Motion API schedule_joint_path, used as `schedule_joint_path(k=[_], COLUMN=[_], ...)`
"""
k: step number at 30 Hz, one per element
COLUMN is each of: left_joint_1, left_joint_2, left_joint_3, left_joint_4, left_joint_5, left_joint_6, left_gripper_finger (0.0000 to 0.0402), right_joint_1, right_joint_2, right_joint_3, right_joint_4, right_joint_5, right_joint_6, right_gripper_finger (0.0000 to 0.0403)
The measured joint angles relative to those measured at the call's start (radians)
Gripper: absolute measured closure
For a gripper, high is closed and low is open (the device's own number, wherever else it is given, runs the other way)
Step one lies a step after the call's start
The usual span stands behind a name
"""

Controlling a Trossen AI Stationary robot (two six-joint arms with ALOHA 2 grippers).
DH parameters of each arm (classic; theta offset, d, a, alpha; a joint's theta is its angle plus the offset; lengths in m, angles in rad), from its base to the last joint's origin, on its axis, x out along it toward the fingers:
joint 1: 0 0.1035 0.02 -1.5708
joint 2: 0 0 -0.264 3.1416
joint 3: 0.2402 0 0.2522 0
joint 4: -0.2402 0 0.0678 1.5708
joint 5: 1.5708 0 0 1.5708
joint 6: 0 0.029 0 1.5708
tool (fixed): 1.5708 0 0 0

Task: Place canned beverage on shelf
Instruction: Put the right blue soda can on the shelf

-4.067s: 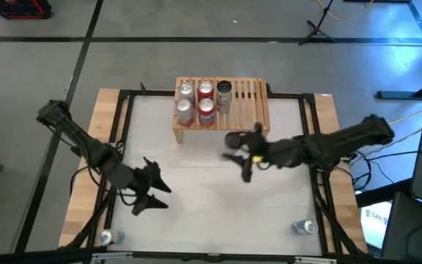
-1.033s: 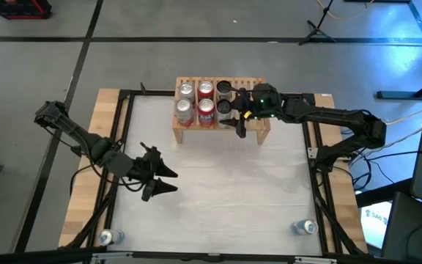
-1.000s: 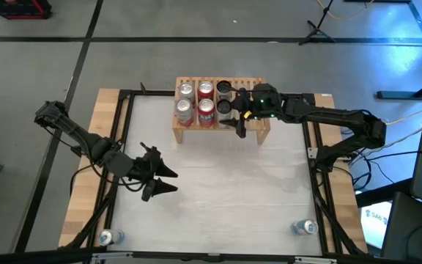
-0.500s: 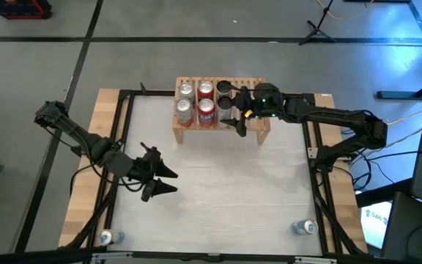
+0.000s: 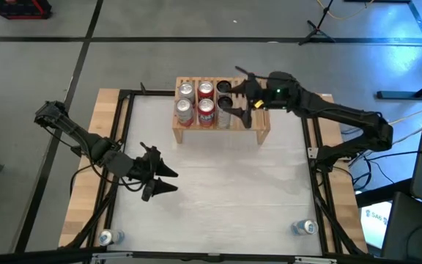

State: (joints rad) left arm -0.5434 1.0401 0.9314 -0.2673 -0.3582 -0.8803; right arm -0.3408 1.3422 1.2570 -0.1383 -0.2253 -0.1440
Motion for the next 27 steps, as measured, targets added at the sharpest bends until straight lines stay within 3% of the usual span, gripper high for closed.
schedule_joint_path(k=[4, 9, 15, 21, 27], left_joint_1=[0.000, 0.005, 0.026, 0.061, 0.081], left_joint_2=[0.000, 0.000, 0.007, 0.013, 0.013], left_joint_3=[0.000, 0.000, 0.001, 0.001, 0.001], left_joint_4=[0.000, 0.011, 0.033, 0.026, 0.008], left_joint_5=[-0.030, -0.071, -0.111, -0.037, 0.052], left_joint_6=[-0.015, -0.050, -0.050, 0.021, 0.122], left_gripper_finger=[0.0101, 0.0101, 0.0101, 0.0101, 0.0101], right_joint_1=[0.000, 0.039, 0.201, 0.428, 0.676], right_joint_2=[0.000, 0.000, -0.033, -0.063, -0.048], right_joint_3=[0.108, 0.282, 0.359, 0.358, 0.358], right_joint_4=[-0.085, -0.330, -0.556, -0.744, -0.898], right_joint_5=[0.000, -0.060, -0.151, 0.034, 0.223], right_joint_6=[0.000, 0.042, 0.149, 0.401, 0.791], right_gripper_finger=[0.0080, 0.0080, 0.0080, 0.0080, 0.0080])
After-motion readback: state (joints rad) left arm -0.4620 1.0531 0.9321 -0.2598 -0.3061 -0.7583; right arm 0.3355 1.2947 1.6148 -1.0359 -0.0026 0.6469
